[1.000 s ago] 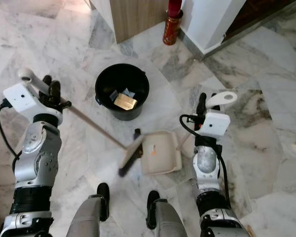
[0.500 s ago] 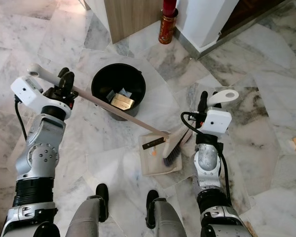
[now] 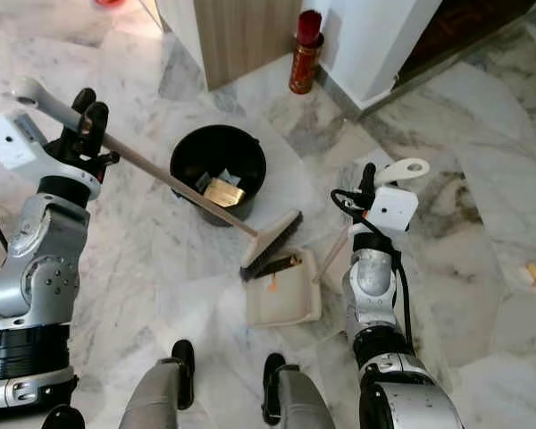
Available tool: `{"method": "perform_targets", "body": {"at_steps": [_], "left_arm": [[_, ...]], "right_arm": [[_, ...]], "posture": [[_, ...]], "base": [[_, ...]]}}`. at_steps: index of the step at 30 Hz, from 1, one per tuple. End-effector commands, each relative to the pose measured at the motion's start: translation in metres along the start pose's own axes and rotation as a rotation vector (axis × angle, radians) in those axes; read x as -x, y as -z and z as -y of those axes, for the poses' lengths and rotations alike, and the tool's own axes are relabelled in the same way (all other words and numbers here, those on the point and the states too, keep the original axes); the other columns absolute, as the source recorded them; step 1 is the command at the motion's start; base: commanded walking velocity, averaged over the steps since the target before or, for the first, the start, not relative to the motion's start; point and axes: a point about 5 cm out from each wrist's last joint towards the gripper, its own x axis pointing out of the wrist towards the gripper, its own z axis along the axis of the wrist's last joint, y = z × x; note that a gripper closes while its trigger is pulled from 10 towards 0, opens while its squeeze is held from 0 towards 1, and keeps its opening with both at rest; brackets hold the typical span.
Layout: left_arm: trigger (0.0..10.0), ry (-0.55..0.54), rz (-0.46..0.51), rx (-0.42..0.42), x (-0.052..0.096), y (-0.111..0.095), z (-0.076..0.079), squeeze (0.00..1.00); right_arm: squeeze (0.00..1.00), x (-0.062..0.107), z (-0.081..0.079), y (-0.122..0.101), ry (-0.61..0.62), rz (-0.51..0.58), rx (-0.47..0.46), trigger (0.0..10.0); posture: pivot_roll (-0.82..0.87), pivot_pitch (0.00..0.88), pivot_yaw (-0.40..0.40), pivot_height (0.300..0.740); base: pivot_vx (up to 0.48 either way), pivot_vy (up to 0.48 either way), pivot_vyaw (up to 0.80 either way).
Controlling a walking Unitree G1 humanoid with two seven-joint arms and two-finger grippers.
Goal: Sweep floor
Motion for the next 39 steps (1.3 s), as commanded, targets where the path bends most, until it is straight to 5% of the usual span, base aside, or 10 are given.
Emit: {"method": "perform_targets", "body": {"at_steps": [1, 10, 19, 39], "left_arm": [[10.0, 0.042, 0.043, -0.061, 0.0, -0.001, 0.007, 0.0], [10.0, 0.072, 0.106, -0.198, -0.005, -0.005, 0.018, 0.0], [10.0, 0.061, 0.221, -0.27, -0.02, -0.029, 0.025, 0.0], [10.0, 0.038, 0.166, -0.256, -0.023, -0.02, 0.014, 0.0]], "right_arm": [[0.0, -0.003, 0.004, -0.002, 0.022, 0.004, -0.007, 10.0], [0.0, -0.015, -0.001, -0.022, 0.008, 0.098, -0.034, 10.0], [0.0, -0.024, -0.007, -0.036, 0.02, 0.148, -0.06, 10.0], [0.0, -0.008, 0.015, -0.023, 0.111, 0.07, 0.048, 10.0]], "posture": [[0.17, 0.115, -0.101, 0.74], [0.15, 0.006, -0.085, 0.74], [0.14, 0.0, -0.061, 0.74], [0.08, 0.0, 0.012, 0.74]], "base": [[0.0, 0.0, 0.0], [0.0, 0.0, 0.0], [0.0, 0.0, 0.0], [0.0, 0.0, 0.0]]}}
